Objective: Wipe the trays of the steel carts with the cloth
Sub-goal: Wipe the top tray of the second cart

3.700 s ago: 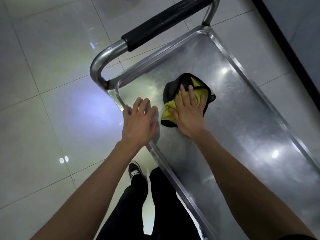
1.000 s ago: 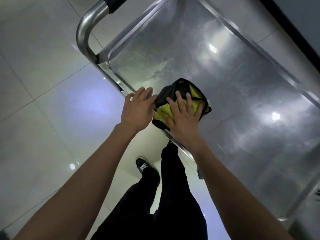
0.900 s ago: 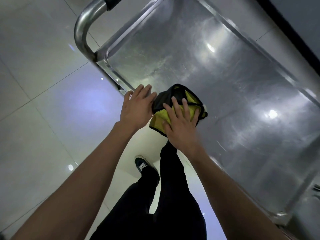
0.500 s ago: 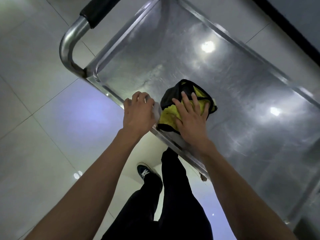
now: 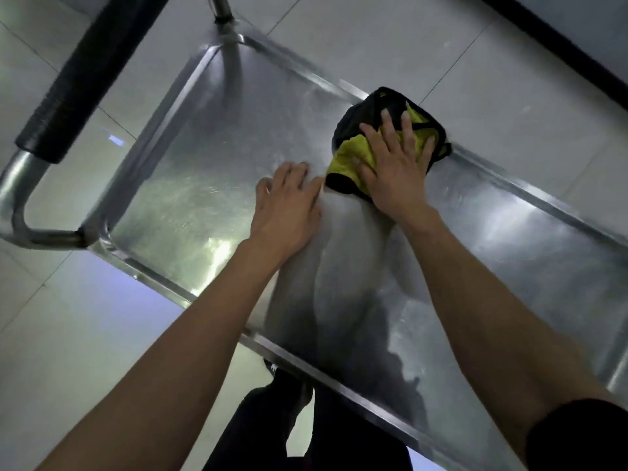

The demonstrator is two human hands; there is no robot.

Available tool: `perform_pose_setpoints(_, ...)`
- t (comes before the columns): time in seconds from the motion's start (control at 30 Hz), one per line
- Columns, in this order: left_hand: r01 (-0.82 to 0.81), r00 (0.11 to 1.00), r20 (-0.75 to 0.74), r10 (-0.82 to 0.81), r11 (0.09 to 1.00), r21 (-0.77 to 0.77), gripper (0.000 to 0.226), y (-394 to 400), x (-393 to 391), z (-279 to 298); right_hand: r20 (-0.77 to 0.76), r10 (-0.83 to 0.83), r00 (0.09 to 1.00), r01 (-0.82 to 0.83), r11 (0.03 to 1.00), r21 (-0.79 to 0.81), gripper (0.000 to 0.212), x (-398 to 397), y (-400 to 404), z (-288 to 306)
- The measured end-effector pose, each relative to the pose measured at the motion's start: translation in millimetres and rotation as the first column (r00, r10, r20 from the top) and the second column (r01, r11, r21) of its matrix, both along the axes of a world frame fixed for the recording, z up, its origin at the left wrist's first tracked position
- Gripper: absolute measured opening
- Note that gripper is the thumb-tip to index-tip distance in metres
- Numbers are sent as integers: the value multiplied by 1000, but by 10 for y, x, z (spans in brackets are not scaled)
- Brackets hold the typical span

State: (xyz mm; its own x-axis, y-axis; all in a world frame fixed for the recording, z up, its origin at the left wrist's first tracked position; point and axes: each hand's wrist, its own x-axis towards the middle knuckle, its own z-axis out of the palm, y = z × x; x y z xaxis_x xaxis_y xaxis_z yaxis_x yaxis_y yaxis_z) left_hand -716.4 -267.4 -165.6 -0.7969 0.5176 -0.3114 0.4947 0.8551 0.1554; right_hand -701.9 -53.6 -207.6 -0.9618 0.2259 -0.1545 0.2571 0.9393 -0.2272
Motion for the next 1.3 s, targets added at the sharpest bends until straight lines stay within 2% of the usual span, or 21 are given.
perform_pose_setpoints(0.27,44,999,22,-46,998,52,53,-184,35,-109,7,-30,1000,30,1000,8,56,327,-193,-15)
perform_pose_setpoints(0.5,198,980,19,-199,978,57,48,-223,134,-42,-7,-215,977,215,975,53,64,1274,-854,-29)
perform_pose_setpoints(0.77,505,860,43,-509,860,79,42,-353,464,32,-2,-473,881,472,879,76,65,2343,-1835,-38)
perform_pose_setpoints(0.93,613,787,20,-617,785,87,37,-217,595,48,16,-537,843,532,839,114,65,2735,-2292,-35)
perform_pose_setpoints(1.07,650,758,12,-652,757,62,41,-64,659,41,17,-579,815,573,811,114,64,2729,-2290,-12)
perform_pose_setpoints(1.3,624,780,18,-626,779,63,49,262,607,39,-6,-636,771,635,770,62,63,2553,-1742,-20)
